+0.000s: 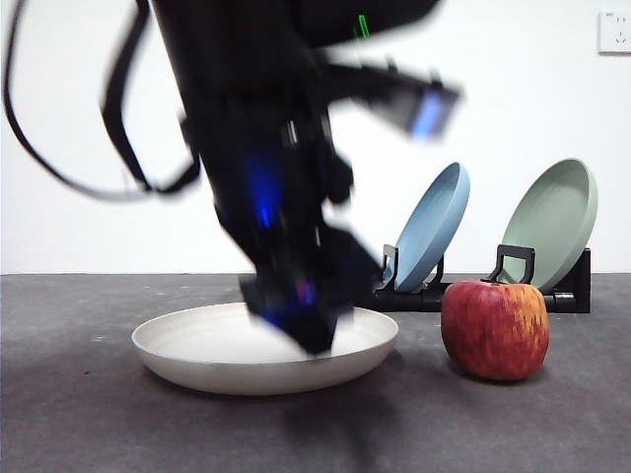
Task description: Take the yellow plate from the plate rack,put the plate on the table,take the apple from the table,put the apple in the plate
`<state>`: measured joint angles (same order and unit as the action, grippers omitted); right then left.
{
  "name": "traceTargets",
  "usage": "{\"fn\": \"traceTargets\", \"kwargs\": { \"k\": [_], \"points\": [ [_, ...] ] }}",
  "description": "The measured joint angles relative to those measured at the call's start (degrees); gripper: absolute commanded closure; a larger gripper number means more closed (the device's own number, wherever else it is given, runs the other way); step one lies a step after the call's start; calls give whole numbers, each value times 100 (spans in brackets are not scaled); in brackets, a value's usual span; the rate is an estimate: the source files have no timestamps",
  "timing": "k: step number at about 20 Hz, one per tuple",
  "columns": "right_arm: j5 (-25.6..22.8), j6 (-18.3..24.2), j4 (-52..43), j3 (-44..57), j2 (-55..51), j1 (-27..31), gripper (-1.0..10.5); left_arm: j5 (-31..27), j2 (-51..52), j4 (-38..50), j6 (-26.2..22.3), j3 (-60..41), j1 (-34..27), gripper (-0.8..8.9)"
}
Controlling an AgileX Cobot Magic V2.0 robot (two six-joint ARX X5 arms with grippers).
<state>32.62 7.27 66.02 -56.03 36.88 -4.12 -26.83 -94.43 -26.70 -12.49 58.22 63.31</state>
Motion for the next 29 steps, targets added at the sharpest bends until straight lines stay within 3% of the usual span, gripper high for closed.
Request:
{"fn": "traceTargets", "kwargs": {
  "k": [4,9,13,23,29],
  "points": [
    [0,0,-413,0,485,-2,286,68,1091,-492,382,492,24,555],
    [-26,-2,-1088,0,1648,-227,286,1115,2568,-990,1012,1193,24,558],
    [-721,-4,-1709,0,2686,-815,285,1700,3357,-1233,1377,1263,24,558],
    [-1963,-2,-2715,-2,4301,-1574,284,1961,3679,-2079,1770,1261,24,558],
    [-2070,-2,-2933,-2,4920,-1716,284,1978,3679,-2208,1908,1261,24,559]
  ]
}}
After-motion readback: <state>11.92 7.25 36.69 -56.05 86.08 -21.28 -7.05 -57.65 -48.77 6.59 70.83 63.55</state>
